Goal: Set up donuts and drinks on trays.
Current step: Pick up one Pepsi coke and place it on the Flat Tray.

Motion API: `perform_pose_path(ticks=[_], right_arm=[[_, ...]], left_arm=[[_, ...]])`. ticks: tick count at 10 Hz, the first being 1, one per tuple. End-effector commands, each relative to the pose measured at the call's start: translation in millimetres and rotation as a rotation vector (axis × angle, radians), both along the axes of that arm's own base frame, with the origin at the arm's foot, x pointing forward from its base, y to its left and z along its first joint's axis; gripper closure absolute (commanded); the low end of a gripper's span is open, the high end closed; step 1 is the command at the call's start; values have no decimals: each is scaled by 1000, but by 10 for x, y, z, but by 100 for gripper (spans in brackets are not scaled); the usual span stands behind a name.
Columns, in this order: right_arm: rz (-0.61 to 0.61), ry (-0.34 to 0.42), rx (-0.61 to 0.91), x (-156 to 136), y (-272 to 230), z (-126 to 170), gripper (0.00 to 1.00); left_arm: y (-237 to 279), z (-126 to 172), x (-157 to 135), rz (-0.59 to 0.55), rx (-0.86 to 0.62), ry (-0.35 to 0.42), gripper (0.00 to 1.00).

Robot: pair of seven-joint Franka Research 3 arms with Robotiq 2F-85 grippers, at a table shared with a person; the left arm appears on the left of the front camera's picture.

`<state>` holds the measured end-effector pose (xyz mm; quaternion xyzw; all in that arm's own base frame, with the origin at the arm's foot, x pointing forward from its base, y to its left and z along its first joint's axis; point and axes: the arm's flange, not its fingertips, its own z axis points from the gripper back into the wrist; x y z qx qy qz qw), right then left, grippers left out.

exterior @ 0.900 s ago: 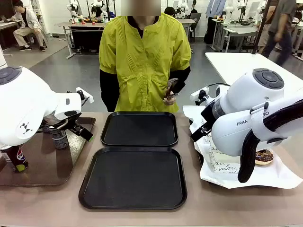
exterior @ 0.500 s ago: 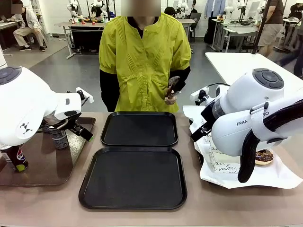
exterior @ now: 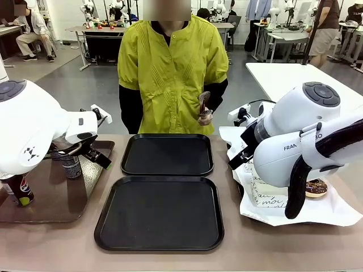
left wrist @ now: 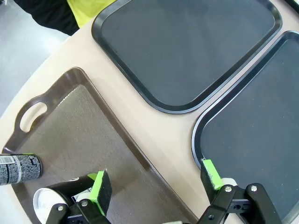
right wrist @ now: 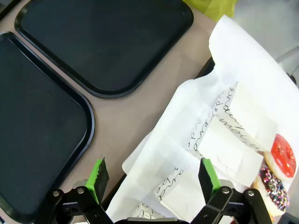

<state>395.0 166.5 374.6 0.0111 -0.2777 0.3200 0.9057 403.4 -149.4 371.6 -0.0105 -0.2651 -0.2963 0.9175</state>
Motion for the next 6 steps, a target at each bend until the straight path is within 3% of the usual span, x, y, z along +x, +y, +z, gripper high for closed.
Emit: perform_pose_path(ticks=[1,2,3,4,6], right_arm=[[0,0,0,0,0,-1,0],[0,0,0,0,0,0,0],[5,-21,-22,-350,-105,98,0],[27,31,-37,-800,-278,191,0],[11,159,-58,-1429,-550,235,0]], left_arm=[[0,0,0,0,0,0,0],[0,0,0,0,0,0,0],[118,144,-413,-100,-77,67,0],[377,216,-812,-125,-65,97,0],[653,215,-1254,-120,-42,215,0]])
